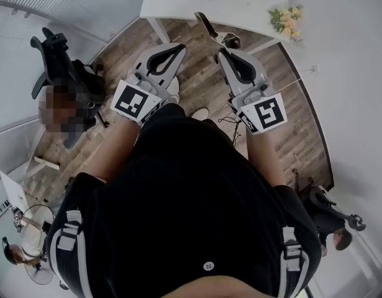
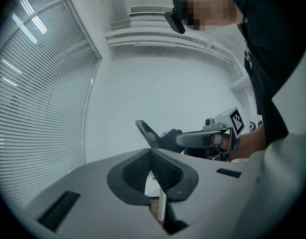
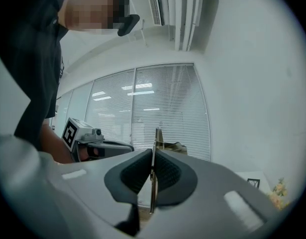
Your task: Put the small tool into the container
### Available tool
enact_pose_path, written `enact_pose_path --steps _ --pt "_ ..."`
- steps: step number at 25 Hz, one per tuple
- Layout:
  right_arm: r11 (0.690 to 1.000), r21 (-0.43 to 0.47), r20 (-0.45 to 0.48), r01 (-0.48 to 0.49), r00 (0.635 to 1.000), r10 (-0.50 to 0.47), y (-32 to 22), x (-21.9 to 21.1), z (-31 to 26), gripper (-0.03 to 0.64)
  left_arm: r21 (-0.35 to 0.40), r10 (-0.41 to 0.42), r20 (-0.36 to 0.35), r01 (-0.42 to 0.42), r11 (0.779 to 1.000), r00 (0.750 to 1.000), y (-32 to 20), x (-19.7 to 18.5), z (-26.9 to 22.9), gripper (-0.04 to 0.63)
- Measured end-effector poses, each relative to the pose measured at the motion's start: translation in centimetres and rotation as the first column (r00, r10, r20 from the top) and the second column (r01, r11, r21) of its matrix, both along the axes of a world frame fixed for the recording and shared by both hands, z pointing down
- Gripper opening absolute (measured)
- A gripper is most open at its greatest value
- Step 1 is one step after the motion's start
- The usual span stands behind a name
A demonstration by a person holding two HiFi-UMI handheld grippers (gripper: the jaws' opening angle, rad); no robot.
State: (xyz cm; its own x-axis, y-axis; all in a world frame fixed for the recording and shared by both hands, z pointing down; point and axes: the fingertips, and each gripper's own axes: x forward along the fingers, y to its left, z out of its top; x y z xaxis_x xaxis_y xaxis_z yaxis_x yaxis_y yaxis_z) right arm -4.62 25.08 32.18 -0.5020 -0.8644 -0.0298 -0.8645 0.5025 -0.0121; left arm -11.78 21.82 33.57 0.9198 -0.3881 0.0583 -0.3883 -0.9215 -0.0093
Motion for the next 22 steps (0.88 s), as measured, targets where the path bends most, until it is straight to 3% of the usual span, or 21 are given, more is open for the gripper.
enact_pose_path --steps 22 --pt "0.987 -0.059 -0.058 -0.147 0.988 0.144 -16.4 -0.2 0.5 0.02 -0.021 0.171 -0.033 -0.172 0.985 0.985 -17.2 0.9 0.5 0.008"
